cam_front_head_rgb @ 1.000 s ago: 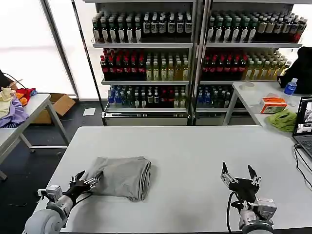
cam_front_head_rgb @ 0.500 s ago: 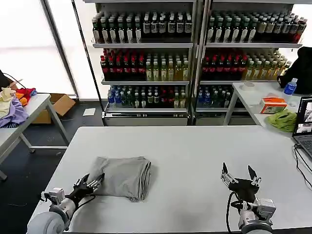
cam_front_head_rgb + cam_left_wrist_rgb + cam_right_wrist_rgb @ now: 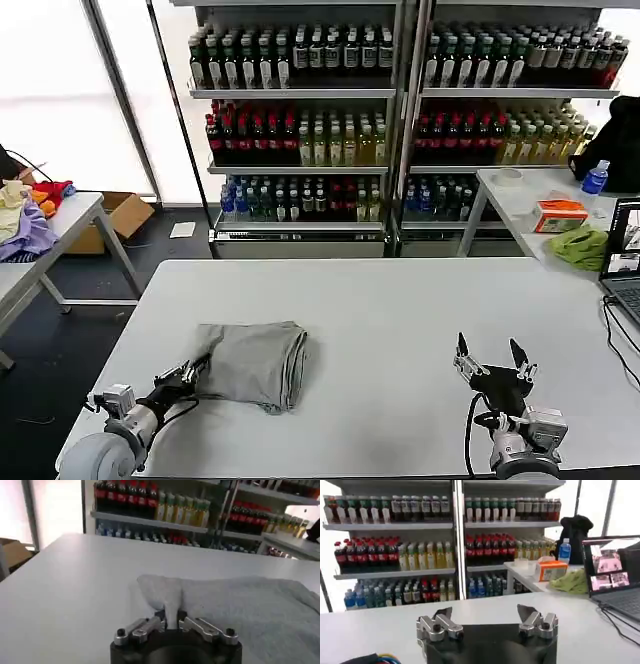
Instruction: Fold and organize the clothes.
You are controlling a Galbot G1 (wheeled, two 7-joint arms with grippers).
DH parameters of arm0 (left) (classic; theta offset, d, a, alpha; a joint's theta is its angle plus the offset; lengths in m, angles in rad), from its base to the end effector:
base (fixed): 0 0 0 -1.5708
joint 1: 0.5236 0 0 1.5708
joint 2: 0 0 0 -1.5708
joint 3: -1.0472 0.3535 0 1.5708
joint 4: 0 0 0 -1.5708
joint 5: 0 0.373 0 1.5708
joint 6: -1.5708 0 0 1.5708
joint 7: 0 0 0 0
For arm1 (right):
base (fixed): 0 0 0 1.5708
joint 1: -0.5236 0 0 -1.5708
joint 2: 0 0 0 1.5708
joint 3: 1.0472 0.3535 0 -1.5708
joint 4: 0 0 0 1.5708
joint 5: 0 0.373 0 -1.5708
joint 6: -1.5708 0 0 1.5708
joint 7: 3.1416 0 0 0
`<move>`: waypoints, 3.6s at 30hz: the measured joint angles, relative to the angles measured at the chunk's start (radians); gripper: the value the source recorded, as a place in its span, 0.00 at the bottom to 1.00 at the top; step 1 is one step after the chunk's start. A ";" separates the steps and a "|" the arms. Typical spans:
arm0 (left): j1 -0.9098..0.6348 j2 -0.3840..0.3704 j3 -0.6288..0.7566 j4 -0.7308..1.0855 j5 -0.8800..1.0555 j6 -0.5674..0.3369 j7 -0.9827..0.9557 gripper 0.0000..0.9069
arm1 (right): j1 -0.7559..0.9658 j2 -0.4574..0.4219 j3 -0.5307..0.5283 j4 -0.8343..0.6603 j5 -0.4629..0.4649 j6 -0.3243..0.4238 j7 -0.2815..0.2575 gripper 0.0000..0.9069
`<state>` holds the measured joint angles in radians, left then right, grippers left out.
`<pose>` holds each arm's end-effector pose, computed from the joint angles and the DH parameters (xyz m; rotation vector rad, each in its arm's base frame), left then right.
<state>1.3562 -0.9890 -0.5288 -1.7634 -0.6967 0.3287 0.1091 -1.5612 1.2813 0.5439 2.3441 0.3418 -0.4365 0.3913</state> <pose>0.2774 0.1566 -0.3349 -0.2981 -2.6471 0.1900 0.1893 -0.0317 -0.2074 -0.2564 -2.9196 -0.0124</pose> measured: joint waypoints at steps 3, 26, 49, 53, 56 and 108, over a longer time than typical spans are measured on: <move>-0.001 0.005 -0.013 0.003 -0.006 0.001 0.000 0.00 | 0.004 -0.003 0.000 0.000 0.000 0.000 0.001 1.00; 0.080 0.243 -0.403 0.007 -0.113 0.010 0.063 0.00 | 0.039 -0.016 -0.017 -0.037 0.021 0.003 0.002 1.00; 0.020 0.165 0.177 -0.382 0.044 0.077 -0.073 0.00 | -0.008 0.032 0.037 -0.052 -0.007 -0.004 0.011 1.00; -0.032 0.137 0.318 -0.384 0.071 0.089 -0.112 0.00 | -0.021 0.039 0.042 -0.052 -0.016 -0.008 0.006 1.00; -0.070 0.115 0.398 -0.370 0.083 0.096 -0.137 0.00 | -0.023 0.042 0.045 -0.051 -0.021 -0.013 0.004 1.00; -0.278 0.015 0.389 -0.211 -0.097 -0.033 -0.326 1.00 | 0.314 0.039 -0.245 -0.320 0.355 -0.129 0.074 0.98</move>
<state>1.0782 -0.9741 -0.1403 -1.9743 -0.7939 0.2954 -0.2171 -1.2468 1.3205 0.2994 2.0239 0.6972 -0.5657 0.4656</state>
